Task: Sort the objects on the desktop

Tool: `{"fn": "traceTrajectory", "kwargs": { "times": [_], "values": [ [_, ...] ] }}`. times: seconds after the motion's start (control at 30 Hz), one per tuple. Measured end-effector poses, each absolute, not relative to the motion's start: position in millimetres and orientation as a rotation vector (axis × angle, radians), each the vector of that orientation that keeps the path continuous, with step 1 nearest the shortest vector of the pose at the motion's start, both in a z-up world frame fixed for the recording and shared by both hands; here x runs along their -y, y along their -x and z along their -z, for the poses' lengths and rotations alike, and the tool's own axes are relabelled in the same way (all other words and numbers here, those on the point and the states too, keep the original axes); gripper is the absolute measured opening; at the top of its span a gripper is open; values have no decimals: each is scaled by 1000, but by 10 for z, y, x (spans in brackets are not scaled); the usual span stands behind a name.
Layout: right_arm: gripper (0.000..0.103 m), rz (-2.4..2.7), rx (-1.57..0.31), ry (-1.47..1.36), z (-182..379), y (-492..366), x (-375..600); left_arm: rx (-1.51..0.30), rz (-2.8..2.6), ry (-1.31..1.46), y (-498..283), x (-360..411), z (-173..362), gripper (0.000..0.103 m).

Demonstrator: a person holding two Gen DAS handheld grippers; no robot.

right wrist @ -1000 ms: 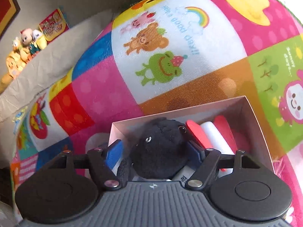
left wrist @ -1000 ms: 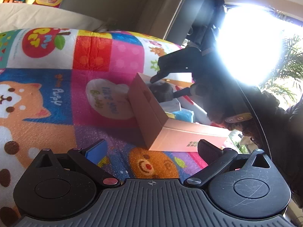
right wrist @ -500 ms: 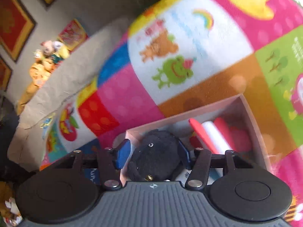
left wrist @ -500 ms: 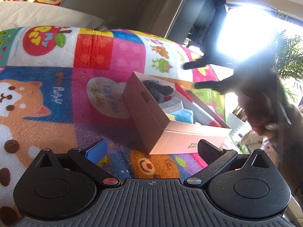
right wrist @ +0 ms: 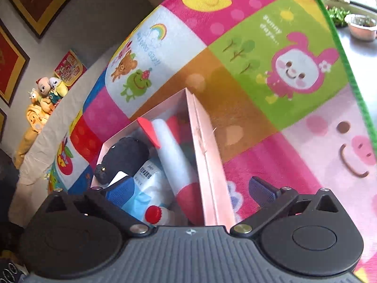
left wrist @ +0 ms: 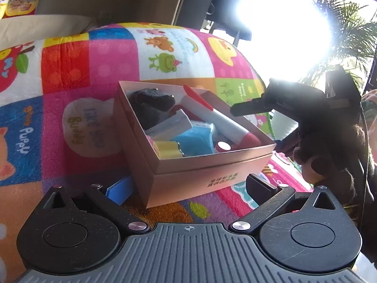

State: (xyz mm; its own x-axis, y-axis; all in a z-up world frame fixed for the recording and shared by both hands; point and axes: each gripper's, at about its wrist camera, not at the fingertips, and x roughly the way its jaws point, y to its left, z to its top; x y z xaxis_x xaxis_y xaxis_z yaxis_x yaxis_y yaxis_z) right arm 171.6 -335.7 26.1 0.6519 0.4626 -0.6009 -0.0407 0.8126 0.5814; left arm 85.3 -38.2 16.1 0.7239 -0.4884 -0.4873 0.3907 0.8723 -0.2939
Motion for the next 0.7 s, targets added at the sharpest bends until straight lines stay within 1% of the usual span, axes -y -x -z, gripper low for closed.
{"fn": "traceTrajectory", "kwargs": {
  "times": [0.2, 0.47, 0.6, 0.7],
  "values": [
    [103, -338, -811, -531, -304, -1746, 2976, -583, 424, 160, -850, 233, -146, 103],
    [103, -444, -820, -530, -327, -1798, 2454, -587, 300, 196, -752, -217, -211, 103],
    [103, -413, -740, -432, -467, -1545, 2412, -594, 257, 157, -528, -257, -277, 103],
    [103, -343, -694, -306, -520, -1180, 2439, -622, 216, 140, -362, -252, -278, 103]
  ]
}}
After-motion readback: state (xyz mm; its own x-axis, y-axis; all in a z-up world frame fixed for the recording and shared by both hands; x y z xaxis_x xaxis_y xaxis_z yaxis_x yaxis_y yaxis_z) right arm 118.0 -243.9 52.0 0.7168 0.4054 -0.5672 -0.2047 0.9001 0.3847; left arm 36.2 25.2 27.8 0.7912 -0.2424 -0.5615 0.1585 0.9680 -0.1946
